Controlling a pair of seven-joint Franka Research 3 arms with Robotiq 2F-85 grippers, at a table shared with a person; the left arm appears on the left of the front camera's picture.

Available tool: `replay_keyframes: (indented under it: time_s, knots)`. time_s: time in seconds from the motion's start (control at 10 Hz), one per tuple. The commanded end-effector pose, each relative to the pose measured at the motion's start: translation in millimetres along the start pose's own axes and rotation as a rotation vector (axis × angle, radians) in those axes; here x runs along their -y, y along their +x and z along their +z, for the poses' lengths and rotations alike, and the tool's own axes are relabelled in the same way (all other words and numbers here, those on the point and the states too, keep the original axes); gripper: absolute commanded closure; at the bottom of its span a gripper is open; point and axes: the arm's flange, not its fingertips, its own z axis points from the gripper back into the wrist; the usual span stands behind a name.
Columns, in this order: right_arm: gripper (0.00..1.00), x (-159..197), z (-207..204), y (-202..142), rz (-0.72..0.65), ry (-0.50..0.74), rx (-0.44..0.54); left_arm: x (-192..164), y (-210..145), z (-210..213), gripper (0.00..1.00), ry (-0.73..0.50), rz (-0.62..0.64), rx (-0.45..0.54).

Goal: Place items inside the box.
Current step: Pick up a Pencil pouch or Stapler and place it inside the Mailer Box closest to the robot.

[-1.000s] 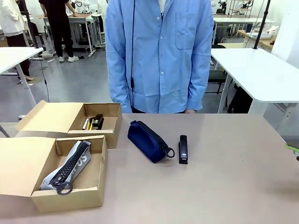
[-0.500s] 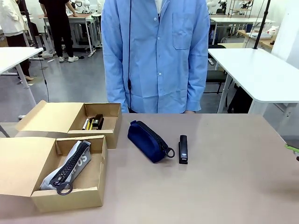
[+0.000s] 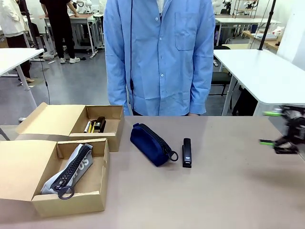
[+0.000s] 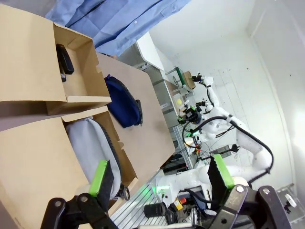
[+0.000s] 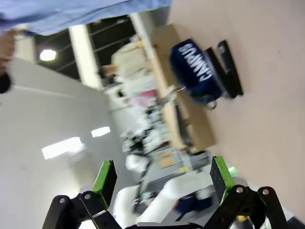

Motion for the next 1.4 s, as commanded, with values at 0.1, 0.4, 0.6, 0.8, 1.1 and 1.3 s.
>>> replay_keyframes:
  time_s: [0.1, 0.4, 0.6, 0.8, 1.1, 1.3]
  knots:
    - [0.00, -20.1, -70.1, -77.9, 0.213, -0.575, -0.015, 2.1, 0.0, -0.5, 0.00, -0.021, -0.019, 0.017]
    - [0.00, -41.4, -78.5, -32.6, 0.131, -0.324, 0.032, 2.1, 0.0, -0.5, 0.00, -0.021, -0.019, 0.017]
    - [0.00, -36.8, -99.2, -40.4, 0.208, -0.545, 0.089, 2.1, 0.0, -0.5, 0.00, -0.021, -0.019, 0.017]
    - [0.00, -31.6, -32.0, -19.9, 0.058, -0.197, 0.016, 2.1, 0.0, -0.5, 0.00, -0.021, -0.019, 0.017]
    - [0.00, 15.6, 78.5, -25.3, 0.002, -0.082, 0.098, 2.1, 0.0, -0.5, 0.00, -0.021, -0.019, 0.017]
    - [0.00, 39.1, 84.0, -26.5, -0.048, -0.054, 0.156, 2.1, 0.0, -0.5, 0.00, -0.021, -0.019, 0.017]
